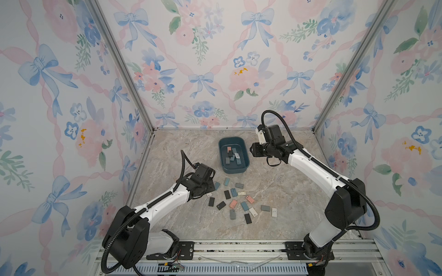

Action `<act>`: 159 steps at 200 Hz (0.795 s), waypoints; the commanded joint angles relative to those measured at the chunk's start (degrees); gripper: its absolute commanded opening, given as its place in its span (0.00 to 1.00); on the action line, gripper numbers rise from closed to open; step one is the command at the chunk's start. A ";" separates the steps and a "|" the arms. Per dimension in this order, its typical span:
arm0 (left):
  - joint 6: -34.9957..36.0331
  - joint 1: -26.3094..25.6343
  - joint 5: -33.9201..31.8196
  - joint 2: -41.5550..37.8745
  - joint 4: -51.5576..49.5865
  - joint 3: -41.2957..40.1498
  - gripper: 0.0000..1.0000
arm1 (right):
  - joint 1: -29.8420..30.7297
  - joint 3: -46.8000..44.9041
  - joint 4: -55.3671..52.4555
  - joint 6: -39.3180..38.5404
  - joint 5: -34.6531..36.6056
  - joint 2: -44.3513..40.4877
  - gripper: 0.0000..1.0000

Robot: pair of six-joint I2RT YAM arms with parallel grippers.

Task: Put the eraser in the storage box
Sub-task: Pick up the eraser from the center of the board.

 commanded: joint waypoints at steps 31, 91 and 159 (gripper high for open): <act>-6.31 -1.87 -2.13 4.16 -1.07 -0.84 0.58 | -1.55 -4.07 3.42 1.99 -1.34 -2.73 0.43; -8.78 -2.26 -3.77 7.85 -1.04 -0.84 0.58 | -3.07 -6.93 4.48 2.85 -1.89 -3.65 0.43; -8.81 -2.27 -3.97 11.84 -0.88 -0.42 0.62 | -3.67 -8.06 5.17 3.43 -2.42 -3.50 0.43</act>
